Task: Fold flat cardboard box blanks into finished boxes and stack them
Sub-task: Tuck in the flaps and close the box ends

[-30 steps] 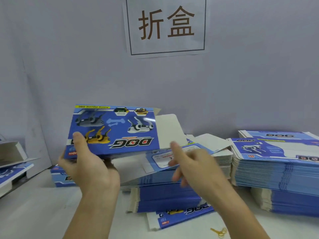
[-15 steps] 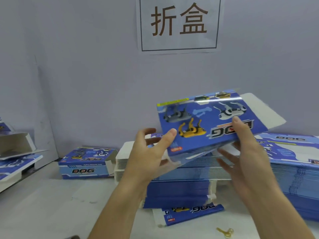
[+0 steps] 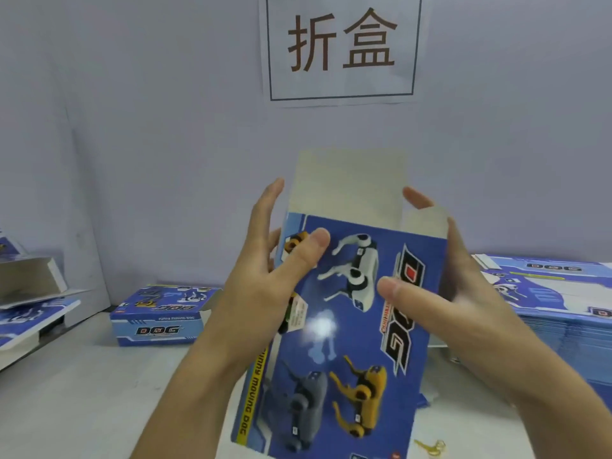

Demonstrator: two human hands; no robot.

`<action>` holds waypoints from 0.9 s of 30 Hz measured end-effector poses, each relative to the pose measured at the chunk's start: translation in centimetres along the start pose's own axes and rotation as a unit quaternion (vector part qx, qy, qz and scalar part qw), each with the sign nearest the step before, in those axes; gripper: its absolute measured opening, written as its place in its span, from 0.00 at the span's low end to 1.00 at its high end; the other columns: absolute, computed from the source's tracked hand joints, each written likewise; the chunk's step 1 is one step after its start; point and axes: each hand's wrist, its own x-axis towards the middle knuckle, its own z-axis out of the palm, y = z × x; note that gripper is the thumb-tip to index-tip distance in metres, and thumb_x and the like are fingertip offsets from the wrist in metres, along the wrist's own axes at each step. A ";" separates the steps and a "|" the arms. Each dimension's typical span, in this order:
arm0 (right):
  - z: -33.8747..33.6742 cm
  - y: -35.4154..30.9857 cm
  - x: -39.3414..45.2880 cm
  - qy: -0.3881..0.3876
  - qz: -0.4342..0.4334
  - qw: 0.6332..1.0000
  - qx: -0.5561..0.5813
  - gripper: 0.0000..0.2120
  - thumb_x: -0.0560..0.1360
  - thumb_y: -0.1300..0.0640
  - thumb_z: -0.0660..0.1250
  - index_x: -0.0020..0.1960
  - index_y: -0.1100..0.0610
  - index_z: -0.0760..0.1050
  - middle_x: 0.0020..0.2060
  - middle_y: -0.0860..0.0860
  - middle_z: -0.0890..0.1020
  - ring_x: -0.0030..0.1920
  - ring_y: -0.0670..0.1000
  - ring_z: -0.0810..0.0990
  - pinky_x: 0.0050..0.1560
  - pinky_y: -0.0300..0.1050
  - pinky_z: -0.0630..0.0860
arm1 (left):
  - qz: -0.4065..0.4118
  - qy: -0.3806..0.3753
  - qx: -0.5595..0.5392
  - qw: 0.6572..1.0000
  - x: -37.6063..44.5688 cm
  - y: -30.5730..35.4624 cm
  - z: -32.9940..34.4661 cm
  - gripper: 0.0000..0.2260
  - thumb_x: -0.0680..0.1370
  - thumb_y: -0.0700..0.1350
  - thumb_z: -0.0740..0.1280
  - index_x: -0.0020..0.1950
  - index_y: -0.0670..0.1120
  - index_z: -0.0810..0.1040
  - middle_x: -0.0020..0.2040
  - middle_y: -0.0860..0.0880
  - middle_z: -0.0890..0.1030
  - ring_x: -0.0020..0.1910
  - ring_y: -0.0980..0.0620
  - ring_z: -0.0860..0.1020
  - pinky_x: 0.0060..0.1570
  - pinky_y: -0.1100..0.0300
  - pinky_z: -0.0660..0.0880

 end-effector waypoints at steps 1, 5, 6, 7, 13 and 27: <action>0.0 0.2 0.1 -0.001 0.002 1.000 0.000 0.37 0.70 0.50 0.74 0.67 0.21 0.60 0.54 0.48 0.86 0.51 0.57 0.87 0.44 0.49 0.84 | 0.016 0.001 -0.004 1.000 0.0 -0.1 0.0 0.30 0.70 0.67 0.67 0.71 0.74 0.63 0.71 0.61 0.73 0.73 0.53 0.71 0.71 0.45 0.68; 0.6 1.1 0.6 0.014 0.022 0.998 0.052 0.34 0.72 0.51 0.71 0.68 0.23 0.62 0.61 0.43 0.82 0.59 0.53 0.84 0.52 0.50 0.83 | 0.069 0.001 -0.035 0.997 0.0 -0.2 1.0 0.19 0.79 0.55 0.66 0.70 0.61 0.73 0.65 0.55 0.80 0.66 0.52 0.78 0.64 0.47 0.76; 0.7 1.3 0.6 0.036 0.015 0.997 0.071 0.31 0.73 0.50 0.70 0.69 0.26 0.65 0.62 0.43 0.82 0.60 0.52 0.83 0.55 0.52 0.82 | 0.073 0.005 -0.024 0.997 -0.1 -0.2 1.5 0.16 0.79 0.54 0.65 0.68 0.59 0.74 0.63 0.55 0.81 0.63 0.51 0.79 0.62 0.47 0.77; 0.8 1.3 0.6 0.059 0.008 0.995 0.085 0.26 0.74 0.47 0.68 0.69 0.30 0.68 0.62 0.45 0.82 0.61 0.52 0.83 0.57 0.54 0.80 | 0.075 0.009 -0.015 0.997 -0.3 -0.2 2.1 0.14 0.79 0.55 0.65 0.65 0.57 0.76 0.58 0.54 0.81 0.60 0.51 0.81 0.59 0.47 0.79; 0.8 0.5 0.5 0.138 0.041 0.986 0.090 0.26 0.73 0.31 0.58 0.49 0.49 0.84 0.39 0.61 0.85 0.39 0.62 0.85 0.38 0.56 0.82 | -0.063 0.058 -0.129 0.988 -0.9 0.2 4.2 0.26 0.70 0.69 0.65 0.47 0.46 0.76 0.39 0.39 0.74 0.43 0.39 0.78 0.52 0.33 0.74; 2.3 1.0 0.6 0.148 0.036 0.974 0.170 0.14 0.69 0.51 0.59 0.53 0.44 0.75 0.34 0.61 0.73 0.29 0.56 0.76 0.29 0.45 0.72 | -0.044 0.065 -0.161 0.984 -0.4 -0.2 3.5 0.15 0.74 0.51 0.60 0.58 0.62 0.76 0.43 0.49 0.77 0.36 0.47 0.73 0.34 0.53 0.73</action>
